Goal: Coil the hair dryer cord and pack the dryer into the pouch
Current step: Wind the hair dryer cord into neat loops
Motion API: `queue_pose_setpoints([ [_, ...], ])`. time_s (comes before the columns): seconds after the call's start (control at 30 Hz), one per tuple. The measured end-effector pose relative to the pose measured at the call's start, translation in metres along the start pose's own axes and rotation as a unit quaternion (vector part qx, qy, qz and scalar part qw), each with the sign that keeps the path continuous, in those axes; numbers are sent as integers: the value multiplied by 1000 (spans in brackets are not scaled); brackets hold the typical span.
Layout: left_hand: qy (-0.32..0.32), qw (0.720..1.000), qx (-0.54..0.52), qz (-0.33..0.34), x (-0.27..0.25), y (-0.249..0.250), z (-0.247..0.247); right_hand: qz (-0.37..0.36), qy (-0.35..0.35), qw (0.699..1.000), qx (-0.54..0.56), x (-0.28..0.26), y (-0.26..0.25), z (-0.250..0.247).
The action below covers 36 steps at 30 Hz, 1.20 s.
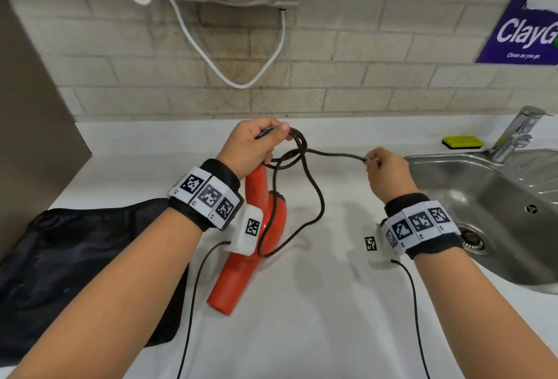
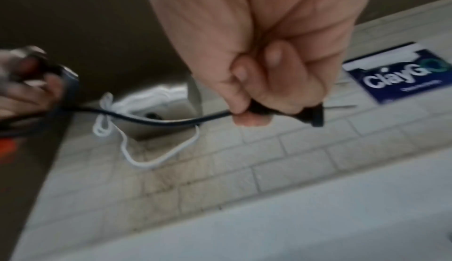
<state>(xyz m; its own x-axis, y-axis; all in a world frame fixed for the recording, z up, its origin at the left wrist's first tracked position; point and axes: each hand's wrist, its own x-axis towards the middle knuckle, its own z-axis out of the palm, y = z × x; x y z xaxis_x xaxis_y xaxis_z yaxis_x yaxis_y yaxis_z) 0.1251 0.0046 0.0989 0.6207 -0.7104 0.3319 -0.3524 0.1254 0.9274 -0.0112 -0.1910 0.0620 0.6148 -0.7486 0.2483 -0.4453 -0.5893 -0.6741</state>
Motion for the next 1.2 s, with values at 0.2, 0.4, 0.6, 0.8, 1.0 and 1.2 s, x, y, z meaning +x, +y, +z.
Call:
queue_pose_setpoints([
  [0.2, 5, 999, -37, -18, 0, 0, 3, 80, -237, 945, -210, -14, 22, 43],
  [0.4, 1, 998, -58, -16, -2, 4, 11, -106, -229, 961, 116, -24, -16, 64],
  [0.6, -1, 997, -71, -27, -1, 4, 11, -92, -248, 908, 325, -21, -50, 66],
  [0.8, 4, 996, -77, -40, 0, 6, 6, 80, -84, 977, 179, 14, 3, 76],
  [1.0, 5, 996, -78, -49, -1, 6, 8, 143, -265, 939, -164, 7, 42, 60],
  [1.2, -3, 995, -84, -56, -1, 10, 14, -105, -115, 988, -5, -1, 5, 57],
])
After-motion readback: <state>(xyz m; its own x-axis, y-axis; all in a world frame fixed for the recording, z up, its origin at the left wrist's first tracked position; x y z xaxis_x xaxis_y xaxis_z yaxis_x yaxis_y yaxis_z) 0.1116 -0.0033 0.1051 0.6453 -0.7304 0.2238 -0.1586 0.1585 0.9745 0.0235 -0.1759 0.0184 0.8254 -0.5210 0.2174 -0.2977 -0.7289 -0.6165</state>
